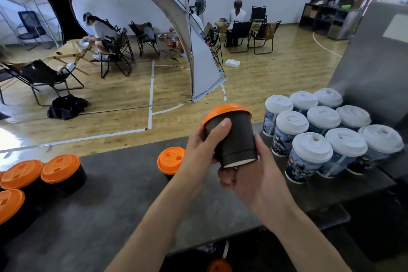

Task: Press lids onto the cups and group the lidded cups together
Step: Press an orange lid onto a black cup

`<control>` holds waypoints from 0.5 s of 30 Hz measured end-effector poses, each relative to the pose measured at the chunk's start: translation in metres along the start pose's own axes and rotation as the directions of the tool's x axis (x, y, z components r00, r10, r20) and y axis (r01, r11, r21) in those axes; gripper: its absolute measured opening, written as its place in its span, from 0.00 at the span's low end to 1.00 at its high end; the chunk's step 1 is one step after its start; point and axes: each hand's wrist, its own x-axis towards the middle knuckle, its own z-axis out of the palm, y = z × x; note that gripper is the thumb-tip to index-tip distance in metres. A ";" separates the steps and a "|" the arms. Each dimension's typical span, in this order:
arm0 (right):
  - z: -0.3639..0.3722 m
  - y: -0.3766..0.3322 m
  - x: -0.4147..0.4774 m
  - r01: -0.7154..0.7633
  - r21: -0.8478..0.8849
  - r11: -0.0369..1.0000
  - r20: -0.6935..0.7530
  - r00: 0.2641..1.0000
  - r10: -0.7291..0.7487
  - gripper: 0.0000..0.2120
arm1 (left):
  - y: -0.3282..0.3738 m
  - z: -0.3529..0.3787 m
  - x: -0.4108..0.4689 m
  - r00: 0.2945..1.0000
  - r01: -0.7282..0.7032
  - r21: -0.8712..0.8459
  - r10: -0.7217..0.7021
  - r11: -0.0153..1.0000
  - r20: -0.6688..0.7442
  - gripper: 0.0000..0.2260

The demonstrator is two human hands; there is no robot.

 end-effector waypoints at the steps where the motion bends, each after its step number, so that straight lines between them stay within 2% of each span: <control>1: 0.007 -0.004 -0.007 0.014 -0.004 1.000 0.020 1.000 -0.014 0.30 | 0.009 0.004 -0.007 1.000 -0.018 -0.007 0.018 1.000 -0.010 0.23; 4: 0.029 -0.017 -0.022 0.027 -0.014 1.000 0.067 0.997 -0.026 0.32 | 0.026 0.008 -0.021 0.996 -0.079 0.016 0.079 0.997 0.028 0.32; 7: 0.039 -0.030 -0.031 -0.065 0.079 0.995 0.129 0.990 0.055 0.34 | 0.037 0.006 -0.027 0.988 -0.095 0.020 0.092 0.995 0.124 0.40; 9: 0.042 -0.035 -0.033 -0.114 0.146 0.983 0.127 0.987 0.096 0.35 | 0.042 0.004 -0.025 0.987 -0.055 -0.006 0.056 0.998 0.149 0.39; 13: 0.041 -0.032 -0.032 -0.074 -0.005 0.997 -0.034 0.997 0.074 0.38 | 0.045 0.006 -0.019 0.988 -0.140 0.077 0.134 0.987 0.073 0.31; 15: 0.043 -0.030 -0.031 -0.065 -0.034 0.997 -0.078 0.995 0.062 0.36 | 0.046 0.005 -0.017 0.988 -0.143 0.093 0.137 0.985 0.075 0.31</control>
